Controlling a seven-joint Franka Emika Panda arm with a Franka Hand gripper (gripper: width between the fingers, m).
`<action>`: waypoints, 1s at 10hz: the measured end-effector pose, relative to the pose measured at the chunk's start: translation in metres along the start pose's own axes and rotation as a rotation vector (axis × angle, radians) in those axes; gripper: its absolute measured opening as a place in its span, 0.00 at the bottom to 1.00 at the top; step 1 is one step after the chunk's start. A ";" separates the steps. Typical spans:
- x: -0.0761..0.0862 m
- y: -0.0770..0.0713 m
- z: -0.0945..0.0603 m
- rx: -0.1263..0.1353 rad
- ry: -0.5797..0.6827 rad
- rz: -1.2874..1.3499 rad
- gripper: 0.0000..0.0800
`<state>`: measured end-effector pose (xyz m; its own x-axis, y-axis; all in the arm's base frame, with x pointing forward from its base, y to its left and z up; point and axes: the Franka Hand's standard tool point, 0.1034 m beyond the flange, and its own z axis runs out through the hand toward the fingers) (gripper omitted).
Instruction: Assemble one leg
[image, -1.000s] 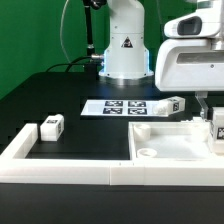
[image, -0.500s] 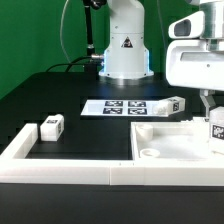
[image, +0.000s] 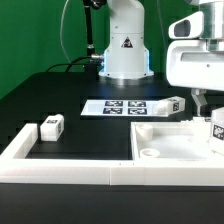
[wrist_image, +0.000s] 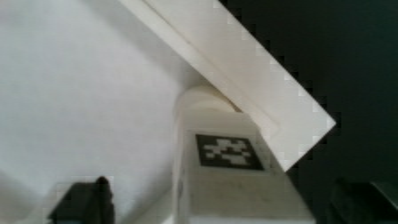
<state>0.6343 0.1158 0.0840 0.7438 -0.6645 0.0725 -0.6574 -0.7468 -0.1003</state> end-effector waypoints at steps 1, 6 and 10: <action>0.002 0.001 0.000 0.002 0.003 -0.106 0.80; 0.004 0.002 0.000 -0.009 0.010 -0.505 0.81; -0.001 -0.001 0.003 -0.038 0.020 -0.941 0.81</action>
Offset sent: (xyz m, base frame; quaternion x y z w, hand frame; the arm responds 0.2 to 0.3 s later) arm 0.0000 0.0000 0.0000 0.0000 0.0000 -0.1296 0.9916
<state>0.6352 0.1173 0.0813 0.9693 0.2120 0.1242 0.2085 -0.9772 0.0406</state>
